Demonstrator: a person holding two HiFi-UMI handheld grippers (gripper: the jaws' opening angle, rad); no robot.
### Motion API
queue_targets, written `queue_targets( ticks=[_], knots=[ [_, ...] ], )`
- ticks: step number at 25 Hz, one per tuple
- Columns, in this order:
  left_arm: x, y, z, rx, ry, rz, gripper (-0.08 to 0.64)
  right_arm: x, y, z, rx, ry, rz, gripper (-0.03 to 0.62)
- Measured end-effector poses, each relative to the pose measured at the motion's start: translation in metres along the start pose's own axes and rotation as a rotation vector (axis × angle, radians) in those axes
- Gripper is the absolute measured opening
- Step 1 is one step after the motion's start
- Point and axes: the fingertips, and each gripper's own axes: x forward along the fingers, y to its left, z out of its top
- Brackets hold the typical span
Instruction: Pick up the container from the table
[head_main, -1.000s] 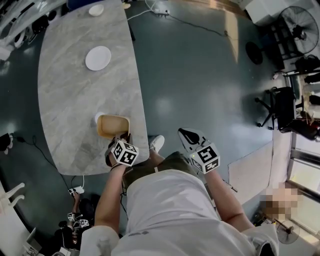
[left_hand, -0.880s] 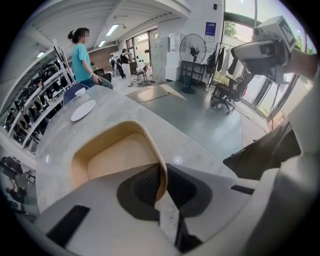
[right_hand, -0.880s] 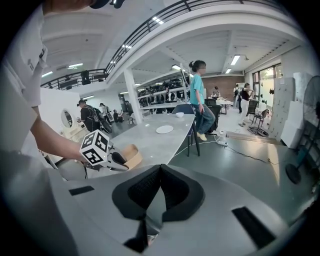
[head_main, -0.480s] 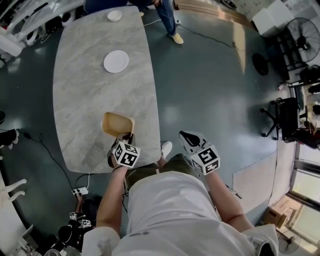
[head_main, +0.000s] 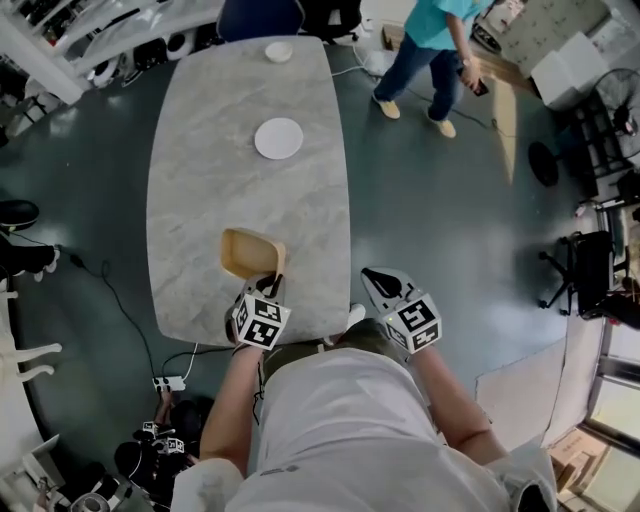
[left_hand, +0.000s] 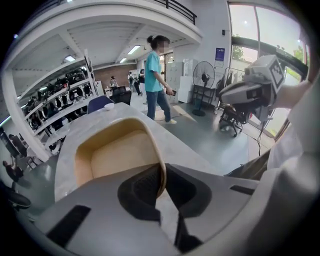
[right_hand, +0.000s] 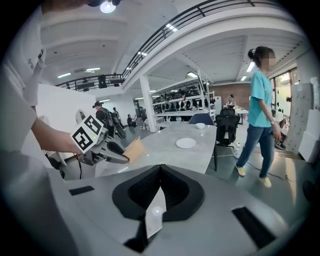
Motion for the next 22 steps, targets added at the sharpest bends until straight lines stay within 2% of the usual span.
queue_targets(
  ticks=[6, 14, 22],
  knots=[
    [-0.047, 0.024, 0.015, -0.035, -0.089, 0.055, 0.018, 0.017, 0.024, 0.037, -0.033, -0.051, 0.055, 0.012],
    [-0.113, 0.051, 0.033, -0.119, -0.249, 0.121, 0.020, 0.032, 0.062, 0.087, -0.094, -0.123, 0.136, 0.012],
    [-0.173, 0.076, 0.052, -0.159, -0.409, 0.203, 0.020, 0.037, 0.094, 0.131, -0.155, -0.189, 0.208, 0.012]
  ],
)
